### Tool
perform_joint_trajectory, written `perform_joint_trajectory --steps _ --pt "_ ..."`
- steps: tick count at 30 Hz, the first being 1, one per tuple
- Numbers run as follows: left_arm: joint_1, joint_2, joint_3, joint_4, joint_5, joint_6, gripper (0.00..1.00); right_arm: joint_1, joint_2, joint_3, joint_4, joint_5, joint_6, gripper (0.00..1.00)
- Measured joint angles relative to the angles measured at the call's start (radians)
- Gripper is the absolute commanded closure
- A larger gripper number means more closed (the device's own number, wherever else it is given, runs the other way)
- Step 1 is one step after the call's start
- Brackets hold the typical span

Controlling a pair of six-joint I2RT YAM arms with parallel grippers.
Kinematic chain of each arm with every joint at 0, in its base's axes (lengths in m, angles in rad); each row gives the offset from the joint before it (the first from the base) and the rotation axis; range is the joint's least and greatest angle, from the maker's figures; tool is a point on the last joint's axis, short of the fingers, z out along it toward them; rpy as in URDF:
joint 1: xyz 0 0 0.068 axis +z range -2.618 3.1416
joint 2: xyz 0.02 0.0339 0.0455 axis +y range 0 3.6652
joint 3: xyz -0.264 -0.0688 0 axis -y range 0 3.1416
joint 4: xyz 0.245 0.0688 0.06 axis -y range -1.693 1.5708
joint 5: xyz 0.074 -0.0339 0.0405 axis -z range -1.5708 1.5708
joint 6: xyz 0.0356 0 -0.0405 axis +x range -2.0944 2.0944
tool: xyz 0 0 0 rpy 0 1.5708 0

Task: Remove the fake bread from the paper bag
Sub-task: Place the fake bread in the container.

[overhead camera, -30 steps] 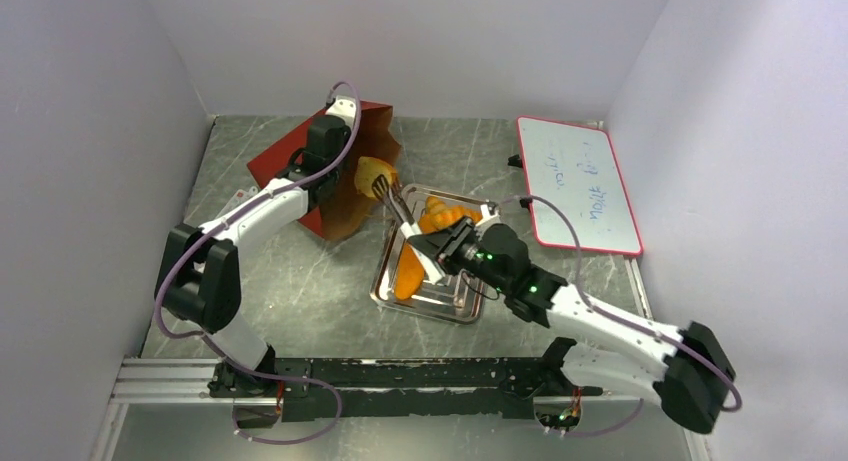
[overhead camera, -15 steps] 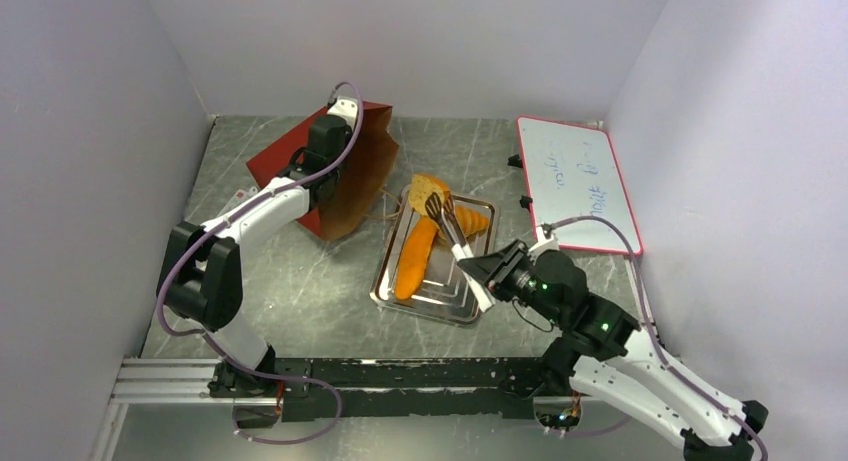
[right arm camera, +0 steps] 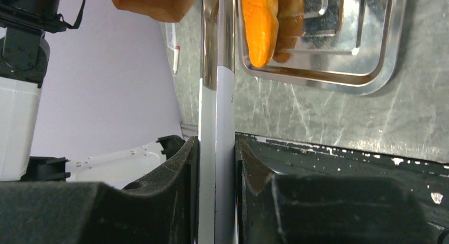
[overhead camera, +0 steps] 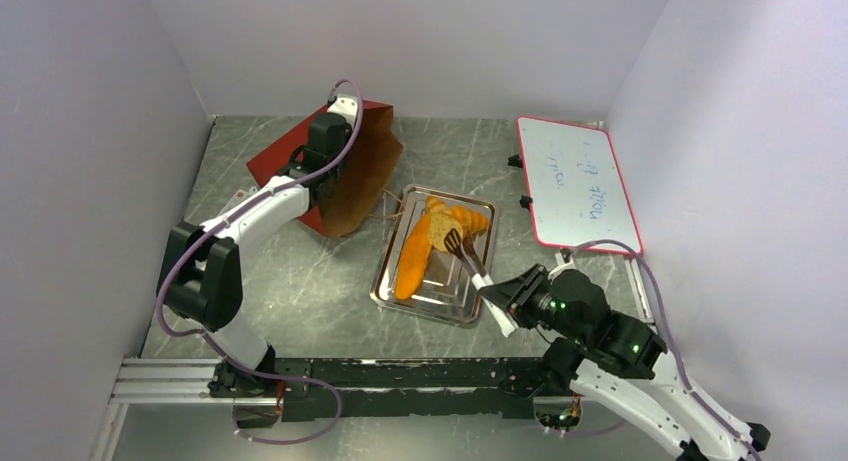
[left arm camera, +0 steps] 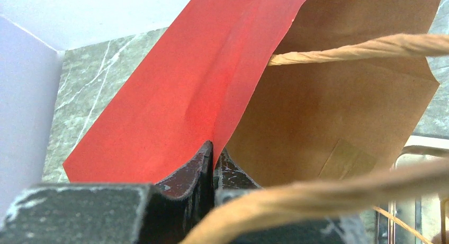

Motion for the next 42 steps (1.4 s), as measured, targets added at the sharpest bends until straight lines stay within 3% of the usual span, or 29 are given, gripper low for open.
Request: perform_joint_trajectory --steps 12,21,27,42 --pt "-0.001 0.0 0.005 -0.004 0.0 0.0 0.93 0.0 -0.09 -0.087 -0.09 -0.072 0.127 0.88" --pt "-0.005 0.0 0.024 -0.007 0.001 0.0 0.93 0.0 -0.105 -0.089 -0.149 -0.07 0.191 0.68" --pt "-0.008 0.0 0.024 -0.007 0.001 0.0 0.93 0.0 -0.12 -0.089 -0.188 -0.059 0.219 0.6" --pt "-0.021 0.012 0.032 -0.007 0.0 0.0 0.93 -0.005 -0.117 0.011 -0.321 0.004 0.234 0.58"
